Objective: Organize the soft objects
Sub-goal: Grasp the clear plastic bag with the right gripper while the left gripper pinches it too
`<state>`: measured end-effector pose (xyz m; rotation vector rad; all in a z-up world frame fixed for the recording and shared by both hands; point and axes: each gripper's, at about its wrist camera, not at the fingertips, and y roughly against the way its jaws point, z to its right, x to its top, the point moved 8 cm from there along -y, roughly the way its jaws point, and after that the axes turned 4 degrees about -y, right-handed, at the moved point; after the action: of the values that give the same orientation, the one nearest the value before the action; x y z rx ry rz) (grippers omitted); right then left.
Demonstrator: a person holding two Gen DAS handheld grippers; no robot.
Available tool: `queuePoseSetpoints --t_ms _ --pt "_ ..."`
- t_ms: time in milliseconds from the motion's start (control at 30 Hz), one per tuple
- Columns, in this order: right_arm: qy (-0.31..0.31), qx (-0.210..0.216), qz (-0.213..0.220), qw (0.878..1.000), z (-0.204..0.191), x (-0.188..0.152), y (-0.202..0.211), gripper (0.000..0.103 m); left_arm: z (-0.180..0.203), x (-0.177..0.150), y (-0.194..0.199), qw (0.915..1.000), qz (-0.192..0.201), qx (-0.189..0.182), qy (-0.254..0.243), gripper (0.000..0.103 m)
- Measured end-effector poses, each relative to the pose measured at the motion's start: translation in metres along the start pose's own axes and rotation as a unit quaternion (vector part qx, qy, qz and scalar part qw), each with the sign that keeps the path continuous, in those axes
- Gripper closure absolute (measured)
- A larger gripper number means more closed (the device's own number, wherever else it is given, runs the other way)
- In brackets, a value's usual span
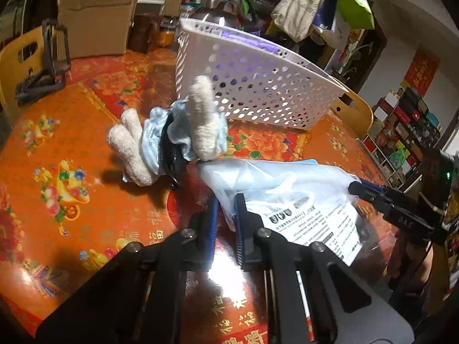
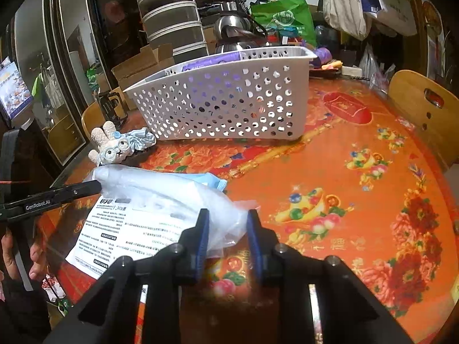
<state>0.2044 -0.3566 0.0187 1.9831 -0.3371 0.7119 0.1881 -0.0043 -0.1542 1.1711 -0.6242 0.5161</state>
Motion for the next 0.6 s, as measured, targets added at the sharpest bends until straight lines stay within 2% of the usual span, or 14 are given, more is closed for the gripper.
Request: queuePoseSetpoints --t_ms 167,333,600 --pt "0.003 -0.003 0.008 1.0 0.0 0.001 0.006 0.092 0.01 0.001 0.011 0.9996 0.015 0.015 -0.02 0.096" --pt "0.016 -0.011 0.023 1.0 -0.004 0.004 0.016 0.095 0.02 0.0 0.022 0.9977 0.029 0.04 -0.046 0.097" --pt "0.029 -0.016 0.046 0.998 -0.012 0.008 0.033 0.097 0.028 0.004 0.042 0.9962 0.053 0.04 -0.057 0.098"
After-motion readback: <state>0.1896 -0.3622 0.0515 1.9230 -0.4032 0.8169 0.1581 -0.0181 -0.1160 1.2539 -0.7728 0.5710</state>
